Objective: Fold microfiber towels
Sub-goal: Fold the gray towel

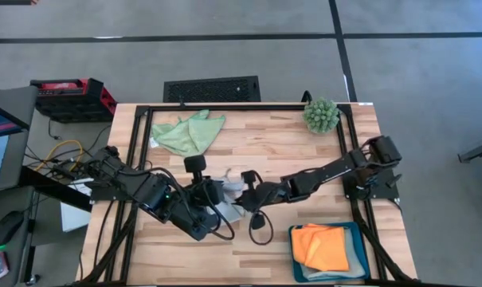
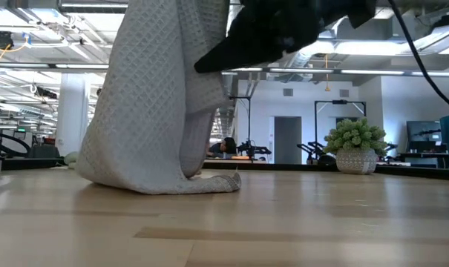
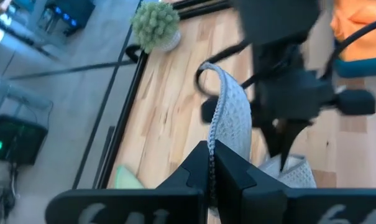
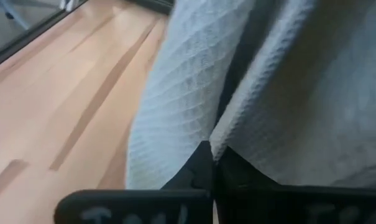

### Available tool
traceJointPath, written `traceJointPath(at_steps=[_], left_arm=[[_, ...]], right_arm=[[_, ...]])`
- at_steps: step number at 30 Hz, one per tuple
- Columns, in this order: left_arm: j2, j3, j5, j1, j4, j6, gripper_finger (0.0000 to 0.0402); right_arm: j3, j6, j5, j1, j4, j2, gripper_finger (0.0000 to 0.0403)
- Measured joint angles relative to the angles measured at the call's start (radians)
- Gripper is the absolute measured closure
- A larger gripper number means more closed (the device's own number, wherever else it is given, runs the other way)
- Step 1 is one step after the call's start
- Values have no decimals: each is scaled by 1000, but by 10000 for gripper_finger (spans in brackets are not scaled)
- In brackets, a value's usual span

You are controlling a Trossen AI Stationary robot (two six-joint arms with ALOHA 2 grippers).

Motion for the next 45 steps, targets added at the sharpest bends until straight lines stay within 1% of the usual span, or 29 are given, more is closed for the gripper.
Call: traceJointPath(at_steps=[3,5,10,15,18,23,27,30,33,37,41,45], left_arm=[[0,-2,-9,4,-86,-122,401],[0,-21,-29,10,-87,-184,401],[4,-55,-25,14,-91,-253,401],[13,-104,-11,26,-70,-279,401],[13,-145,-26,39,-80,-350,401],[13,-220,-112,75,-70,-462,401],[14,-253,-222,121,-43,-489,401],[12,-251,-339,171,-41,-477,401],[12,-234,-411,242,-42,-442,401],[10,-210,-489,346,-17,-326,401],[10,-166,-557,442,48,-195,401],[11,-106,-597,511,178,11,401]], right_arm=[[0,4,48,32,-75,-41,397],[0,15,103,50,-129,-75,394],[-1,63,220,81,-291,-198,398],[0,113,325,99,-433,-316,399],[0,141,366,106,-515,-389,399],[0,159,413,104,-588,-496,399],[0,115,435,80,-597,-565,399],[0,66,501,42,-597,-606,398],[0,13,556,-10,-583,-645,399],[0,-95,601,-83,-524,-678,397],[0,-223,609,-153,-418,-705,397],[0,-346,611,-210,-320,-708,398]])
